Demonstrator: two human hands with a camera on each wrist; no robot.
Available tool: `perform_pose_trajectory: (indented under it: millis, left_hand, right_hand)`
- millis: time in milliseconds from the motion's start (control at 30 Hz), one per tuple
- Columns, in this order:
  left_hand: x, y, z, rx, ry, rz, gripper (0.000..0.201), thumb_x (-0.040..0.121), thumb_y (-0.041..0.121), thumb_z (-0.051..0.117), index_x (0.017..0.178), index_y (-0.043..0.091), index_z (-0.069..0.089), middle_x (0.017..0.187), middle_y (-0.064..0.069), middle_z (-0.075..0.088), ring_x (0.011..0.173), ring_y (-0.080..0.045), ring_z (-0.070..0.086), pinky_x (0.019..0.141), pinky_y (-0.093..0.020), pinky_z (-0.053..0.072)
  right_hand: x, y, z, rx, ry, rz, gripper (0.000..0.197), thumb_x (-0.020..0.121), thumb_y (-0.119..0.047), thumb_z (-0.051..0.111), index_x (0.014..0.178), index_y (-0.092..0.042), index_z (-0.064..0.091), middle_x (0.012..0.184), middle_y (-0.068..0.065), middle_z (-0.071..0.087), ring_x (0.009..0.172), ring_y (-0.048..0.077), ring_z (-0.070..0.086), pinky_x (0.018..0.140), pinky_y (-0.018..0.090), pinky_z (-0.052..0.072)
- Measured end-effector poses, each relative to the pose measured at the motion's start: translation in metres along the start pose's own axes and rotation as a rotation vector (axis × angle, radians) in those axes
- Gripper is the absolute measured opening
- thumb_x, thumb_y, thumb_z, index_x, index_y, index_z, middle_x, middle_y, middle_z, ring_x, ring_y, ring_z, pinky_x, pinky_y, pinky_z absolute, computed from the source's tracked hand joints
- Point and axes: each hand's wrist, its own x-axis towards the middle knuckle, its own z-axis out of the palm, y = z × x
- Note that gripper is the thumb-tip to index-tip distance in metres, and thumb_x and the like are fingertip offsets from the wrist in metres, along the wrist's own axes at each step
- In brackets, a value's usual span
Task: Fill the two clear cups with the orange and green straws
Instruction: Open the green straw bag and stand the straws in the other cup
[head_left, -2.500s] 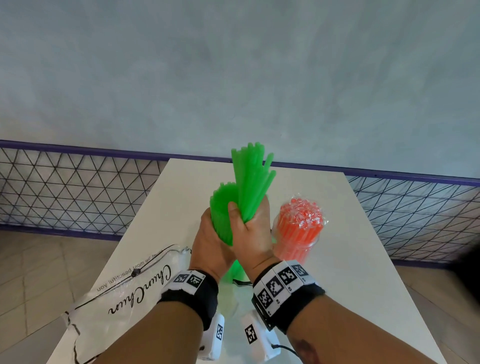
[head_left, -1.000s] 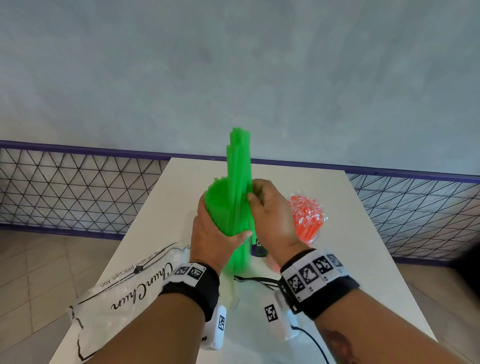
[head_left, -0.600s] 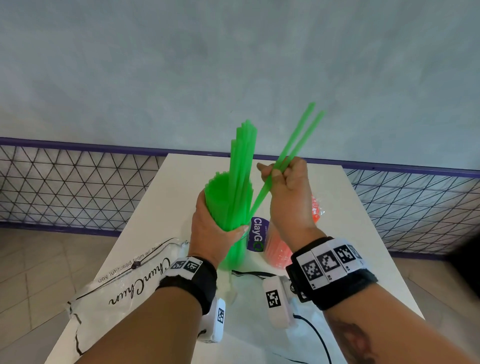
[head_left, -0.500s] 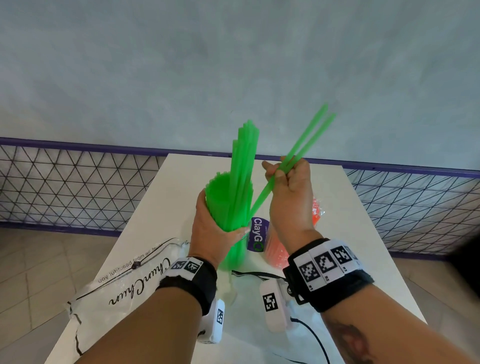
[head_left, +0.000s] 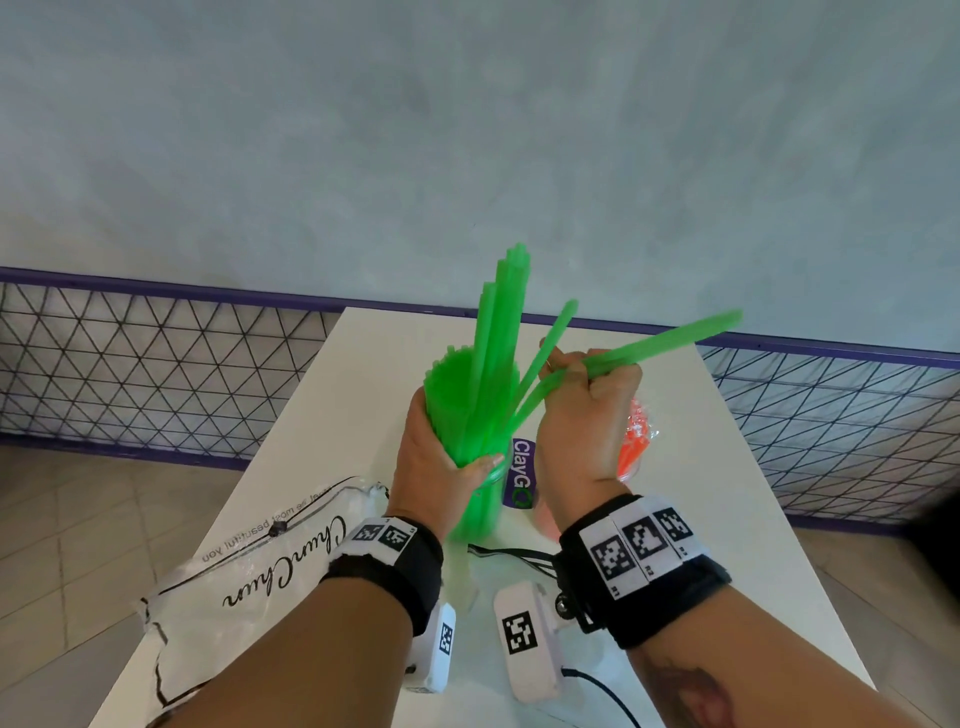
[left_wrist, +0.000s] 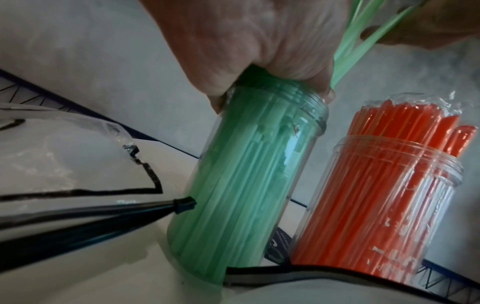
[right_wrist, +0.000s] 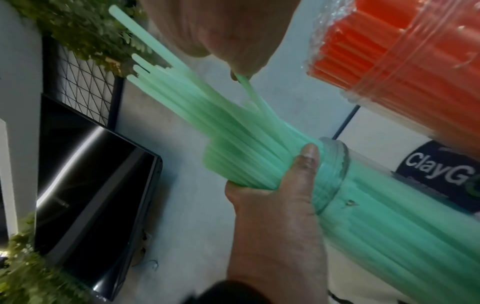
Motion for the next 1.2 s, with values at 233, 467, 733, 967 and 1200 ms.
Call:
perform_pose_trajectory:
  millis: [233, 467, 733, 967, 1200]
  left_hand:
    - [0.005, -0.006, 0.000, -0.087, -0.087, -0.059, 0.130, 0.045, 0.035, 0.092, 0.149, 0.040, 0.015, 0.139, 0.008, 0.049, 0.129, -0.017, 0.049, 0.105, -0.044, 0.048]
    - [0.003, -0.001, -0.002, -0.027, -0.173, -0.068, 0.143, 0.044, 0.037, 0.095, 0.151, 0.043, 0.001, 0.145, 0.008, 0.044, 0.134, -0.013, 0.043, 0.110, -0.041, 0.043]
    - [-0.005, 0.006, 0.005, 0.047, -0.076, -0.066, 0.134, 0.043, 0.057, 0.083, 0.143, 0.053, -0.006, 0.139, 0.002, 0.052, 0.128, -0.020, 0.052, 0.101, -0.044, 0.050]
    - [-0.006, 0.005, 0.008, 0.134, 0.003, -0.005, 0.123, 0.049, 0.049, 0.085, 0.148, 0.038, 0.013, 0.135, 0.005, 0.055, 0.120, -0.020, 0.058, 0.098, -0.041, 0.052]
    - [-0.004, 0.005, 0.013, 0.024, 0.007, 0.002, 0.117, 0.054, 0.030, 0.089, 0.145, 0.042, 0.016, 0.130, 0.008, 0.056, 0.116, -0.014, 0.058, 0.096, -0.041, 0.053]
  right_hand:
    - [-0.008, 0.008, -0.013, 0.025, -0.009, 0.009, 0.026, 0.100, 0.003, 0.039, 0.093, -0.022, 0.037, 0.094, -0.010, 0.065, 0.105, 0.011, 0.068, 0.096, 0.044, 0.052]
    - [-0.013, 0.003, -0.010, -0.081, 0.003, -0.068, 0.028, 0.101, 0.002, 0.036, 0.091, -0.024, 0.034, 0.097, -0.011, 0.058, 0.107, 0.012, 0.066, 0.096, 0.043, 0.053]
    - [-0.023, 0.014, -0.012, -0.142, -0.001, -0.038, 0.027, 0.101, 0.000, 0.040, 0.093, -0.026, 0.042, 0.101, -0.008, 0.067, 0.110, 0.014, 0.066, 0.100, 0.046, 0.050]
    - [-0.023, 0.008, -0.026, -0.219, -0.132, 0.040, 0.018, 0.097, -0.007, 0.055, 0.090, -0.023, 0.058, 0.077, 0.000, 0.065, 0.071, 0.012, 0.061, 0.070, 0.037, 0.052]
    - [-0.025, 0.014, -0.041, -0.499, -0.247, 0.094, 0.009, 0.097, -0.019, 0.057, 0.090, -0.024, 0.062, 0.086, 0.011, 0.068, 0.076, 0.023, 0.065, 0.076, 0.044, 0.054]
